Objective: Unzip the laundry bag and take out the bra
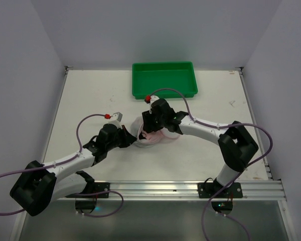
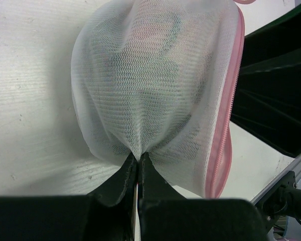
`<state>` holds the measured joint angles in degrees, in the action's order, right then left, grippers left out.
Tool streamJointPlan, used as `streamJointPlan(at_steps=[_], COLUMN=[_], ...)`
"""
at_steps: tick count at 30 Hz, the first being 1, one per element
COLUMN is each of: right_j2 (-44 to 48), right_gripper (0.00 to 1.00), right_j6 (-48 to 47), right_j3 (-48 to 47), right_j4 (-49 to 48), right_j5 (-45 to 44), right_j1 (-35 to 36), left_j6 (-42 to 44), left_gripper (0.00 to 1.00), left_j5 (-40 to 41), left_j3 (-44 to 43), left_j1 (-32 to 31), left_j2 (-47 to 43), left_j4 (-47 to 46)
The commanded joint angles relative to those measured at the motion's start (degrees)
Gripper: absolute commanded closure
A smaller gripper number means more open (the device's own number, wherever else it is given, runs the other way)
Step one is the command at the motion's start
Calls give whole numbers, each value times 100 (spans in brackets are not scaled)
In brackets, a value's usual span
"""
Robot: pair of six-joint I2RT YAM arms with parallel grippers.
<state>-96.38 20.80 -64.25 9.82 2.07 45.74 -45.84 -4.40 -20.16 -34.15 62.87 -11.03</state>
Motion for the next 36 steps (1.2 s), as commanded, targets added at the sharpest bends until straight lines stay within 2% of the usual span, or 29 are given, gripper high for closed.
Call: streamJointPlan(at_steps=[1, 5, 6, 11, 12, 14, 17, 18, 19, 20, 21, 24, 29, 36], right_j2=[-223, -381, -425, -566, -575, -645, -672, -654, -558, -470, -391, 39, 978, 1893], right_gripper=[47, 41, 35, 20, 13, 14, 33, 49, 57, 62, 71, 84, 97, 100], right_j6=[12, -14, -40, -120, -120, -120, -85, -93, -93, -93, -93, -128, -181, -278], right_j3=[-149, -141, -149, -255, -246, -229, -220, -220, -211, -193, -176, -149, -9, 123], right_j4=[19, 19, 28, 142, 151, 151, 186, 195, 178, 186, 186, 248, 265, 266], right_j5=[-66, 30, 109, 215, 189, 163, 136, 128, 119, 110, 119, 163, 504, 1453], right_j1=[-82, -74, -74, -82, -74, -74, -82, -74, -74, -74, -74, -74, -82, -82], left_j6=[128, 128, 128, 120, 120, 111, 111, 111, 120, 120, 120, 111, 49, -39], left_gripper=[100, 100, 100, 100, 100, 100, 100, 100, 100, 100, 100, 100, 100, 100], left_j5=[-87, -122, -139, -131, -140, -140, -122, -113, -113, -113, -113, -113, -140, -140], left_j3=[-128, -128, -120, -111, -111, -93, -84, -84, -84, -84, -76, -75, -93, -242], left_j1=[14, 23, 31, 31, 31, 49, 75, 93, 102, 110, 119, 146, 198, 269], left_j2=[6, 76, 111, 217, 252, 261, 261, 252, 252, 243, 252, 269, 313, 287], left_j4=[-31, -92, -101, -189, -198, -224, -216, -216, -198, -198, -189, -189, -163, 197])
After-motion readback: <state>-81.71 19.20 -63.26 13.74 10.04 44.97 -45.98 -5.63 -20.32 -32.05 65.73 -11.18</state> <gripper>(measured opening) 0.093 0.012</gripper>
